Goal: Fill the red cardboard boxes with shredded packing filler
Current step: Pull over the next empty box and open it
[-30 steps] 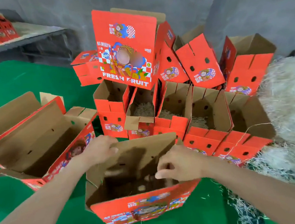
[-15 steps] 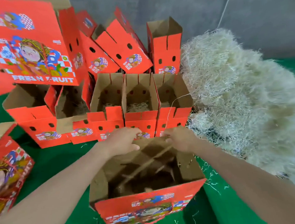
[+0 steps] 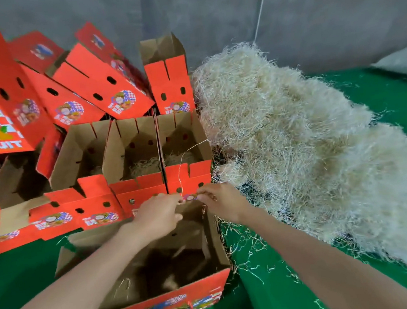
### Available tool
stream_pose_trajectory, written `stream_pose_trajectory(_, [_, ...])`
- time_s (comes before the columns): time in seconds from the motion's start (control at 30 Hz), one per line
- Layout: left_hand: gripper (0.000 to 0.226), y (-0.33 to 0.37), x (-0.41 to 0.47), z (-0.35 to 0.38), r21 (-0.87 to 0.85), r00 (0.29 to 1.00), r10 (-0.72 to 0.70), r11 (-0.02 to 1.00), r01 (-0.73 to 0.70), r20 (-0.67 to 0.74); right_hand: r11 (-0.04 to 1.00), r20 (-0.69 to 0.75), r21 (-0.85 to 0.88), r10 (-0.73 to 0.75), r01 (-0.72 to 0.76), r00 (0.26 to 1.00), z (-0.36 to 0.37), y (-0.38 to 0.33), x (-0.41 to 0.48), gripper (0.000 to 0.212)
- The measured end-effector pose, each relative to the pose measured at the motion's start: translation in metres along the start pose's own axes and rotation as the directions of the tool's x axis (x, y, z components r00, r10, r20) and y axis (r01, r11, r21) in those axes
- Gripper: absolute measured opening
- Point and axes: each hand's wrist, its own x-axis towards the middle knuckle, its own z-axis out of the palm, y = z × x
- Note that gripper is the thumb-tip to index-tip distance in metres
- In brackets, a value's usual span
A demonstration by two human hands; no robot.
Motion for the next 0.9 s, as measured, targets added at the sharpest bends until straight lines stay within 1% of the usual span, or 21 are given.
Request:
stream_pose_trajectory(0.07, [0.037, 0.019, 0.011, 0.003, -0.039, 0.998, 0.047, 0.998, -0.048, -0.032, 0.998, 0.008, 0.016, 0.062, -0.062, 0.998, -0.008, 0.02, -0.004, 0.026])
stream_pose_trajectory(0.13, [0.031, 0.035, 0.023, 0.003, -0.132, 0.995, 0.074, 0.988, -0.083, -0.072, 0.992, -0.004, -0.025, 0.125, -0.125, 0.992, -0.018, 0.047, -0.007, 0.027])
stream_pose_trajectory(0.2, [0.026, 0.048, 0.035, 0.001, -0.243, 0.992, 0.069, 0.965, -0.094, -0.109, 0.97, -0.055, -0.06, 0.231, -0.234, 0.971, -0.033, 0.077, -0.01, 0.03])
stream_pose_trajectory(0.23, [0.025, 0.052, 0.044, -0.001, -0.268, 0.99, 0.062, 0.959, -0.095, -0.13, 0.95, -0.102, -0.057, 0.3, -0.306, 0.949, -0.044, 0.091, -0.01, 0.032])
stream_pose_trajectory(0.3, [0.023, 0.06, 0.063, -0.007, -0.259, 0.983, 0.057, 0.961, -0.103, -0.177, 0.902, -0.23, -0.054, 0.406, -0.428, 0.884, -0.072, 0.12, -0.005, 0.036])
stream_pose_trajectory(0.37, [0.025, 0.066, 0.087, -0.014, -0.212, 0.975, 0.058, 0.972, -0.104, -0.214, 0.865, -0.337, -0.064, 0.45, -0.498, 0.827, -0.1, 0.143, 0.003, 0.039])
stream_pose_trajectory(0.4, [0.027, 0.068, 0.102, -0.018, -0.194, 0.973, 0.053, 0.976, -0.097, -0.223, 0.855, -0.363, -0.083, 0.453, -0.512, 0.814, -0.112, 0.153, 0.009, 0.042])
stream_pose_trajectory(0.47, [0.031, 0.073, 0.132, -0.025, -0.167, 0.975, 0.04, 0.983, -0.078, -0.217, 0.84, -0.352, -0.155, 0.444, -0.519, 0.824, -0.13, 0.167, 0.023, 0.049])
stream_pose_trajectory(0.53, [0.032, 0.078, 0.161, -0.029, -0.137, 0.977, 0.04, 0.988, -0.07, -0.208, 0.829, -0.297, -0.254, 0.424, -0.499, 0.856, -0.141, 0.175, 0.037, 0.057])
stream_pose_trajectory(0.6, [0.033, 0.083, 0.186, -0.031, -0.079, 0.976, 0.056, 0.994, -0.074, -0.213, 0.835, -0.241, -0.314, 0.391, -0.452, 0.888, -0.144, 0.178, 0.049, 0.059])
stream_pose_trajectory(0.63, [0.036, 0.083, 0.197, -0.03, -0.02, 0.976, 0.064, 0.997, -0.069, -0.207, 0.853, -0.213, -0.313, 0.365, -0.417, 0.906, -0.142, 0.177, 0.054, 0.057])
stream_pose_trajectory(0.67, [0.04, 0.083, 0.207, -0.028, 0.073, 0.981, 0.066, 0.996, -0.053, -0.183, 0.878, -0.189, -0.297, 0.333, -0.377, 0.924, -0.138, 0.175, 0.058, 0.054])
stream_pose_trajectory(0.7, [0.046, 0.081, 0.216, -0.027, 0.201, 0.99, 0.057, 0.979, -0.029, -0.132, 0.901, -0.169, -0.275, 0.299, -0.336, 0.939, -0.133, 0.173, 0.061, 0.051])
stream_pose_trajectory(0.73, [0.051, 0.079, 0.222, -0.026, 0.334, 0.998, 0.016, 0.942, 0.006, -0.061, 0.915, -0.155, -0.262, 0.273, -0.305, 0.95, -0.128, 0.171, 0.063, 0.05])
stream_pose_trajectory(0.77, [0.049, 0.075, 0.227, -0.026, 0.451, 0.999, -0.041, 0.892, 0.033, 0.009, 0.916, -0.155, -0.273, 0.26, -0.294, 0.953, -0.124, 0.171, 0.065, 0.052])
stream_pose_trajectory(0.8, [0.041, 0.072, 0.231, -0.026, 0.537, 0.994, -0.085, 0.843, 0.033, 0.072, 0.895, -0.178, -0.323, 0.261, -0.307, 0.949, -0.123, 0.174, 0.066, 0.055])
stream_pose_trajectory(0.83, [0.031, 0.069, 0.233, -0.027, 0.588, 0.988, -0.1, 0.809, 0.013, 0.117, 0.848, -0.228, -0.404, 0.269, -0.343, 0.936, -0.124, 0.178, 0.068, 0.061])
stream_pose_trajectory(0.87, [0.023, 0.068, 0.237, -0.028, 0.589, 0.989, -0.066, 0.808, -0.023, 0.131, 0.776, -0.294, -0.487, 0.285, -0.4, 0.912, -0.13, 0.185, 0.068, 0.071])
stream_pose_trajectory(0.9, [0.02, 0.072, 0.239, -0.03, 0.525, 0.994, 0.014, 0.848, -0.071, 0.112, 0.694, -0.367, -0.546, 0.304, -0.468, 0.879, -0.138, 0.194, 0.068, 0.082])
